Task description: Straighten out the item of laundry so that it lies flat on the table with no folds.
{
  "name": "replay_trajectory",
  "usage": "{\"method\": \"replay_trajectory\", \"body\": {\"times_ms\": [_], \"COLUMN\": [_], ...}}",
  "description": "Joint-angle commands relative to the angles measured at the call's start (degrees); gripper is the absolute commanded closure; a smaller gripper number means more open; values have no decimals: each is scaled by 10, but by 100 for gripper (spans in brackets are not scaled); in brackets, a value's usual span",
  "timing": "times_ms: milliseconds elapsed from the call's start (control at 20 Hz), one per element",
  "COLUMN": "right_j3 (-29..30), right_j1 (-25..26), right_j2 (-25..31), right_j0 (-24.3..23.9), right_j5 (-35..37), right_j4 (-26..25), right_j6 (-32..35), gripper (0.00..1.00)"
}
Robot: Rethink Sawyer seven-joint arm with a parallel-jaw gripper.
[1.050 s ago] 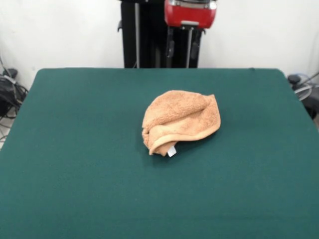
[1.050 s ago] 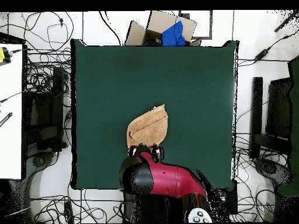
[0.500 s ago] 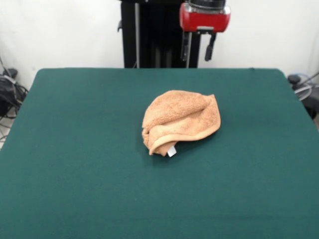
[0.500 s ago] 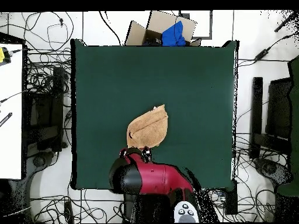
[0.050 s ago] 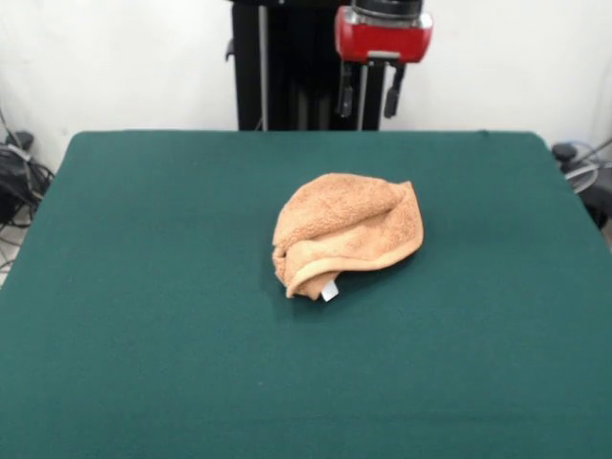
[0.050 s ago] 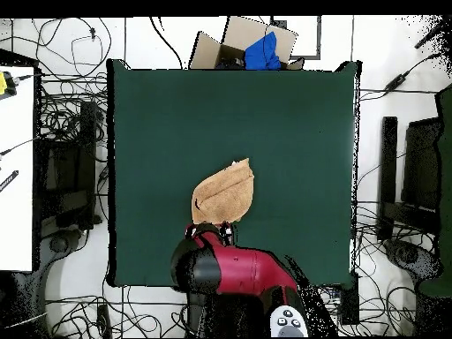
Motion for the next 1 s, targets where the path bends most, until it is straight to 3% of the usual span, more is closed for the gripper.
{"method": "replay_trajectory", "body": {"times_ms": [50, 500, 1000], "right_j3": [35, 10, -4], "right_j1": [-1, -18, -27], "right_j2": [45, 8, 14], "right_j0": [-1, 11, -13], "right_j5": [1, 101, 120], "right_j4": [-7, 24, 6], "right_j6": [80, 87, 61], "gripper": [0, 0, 0]}}
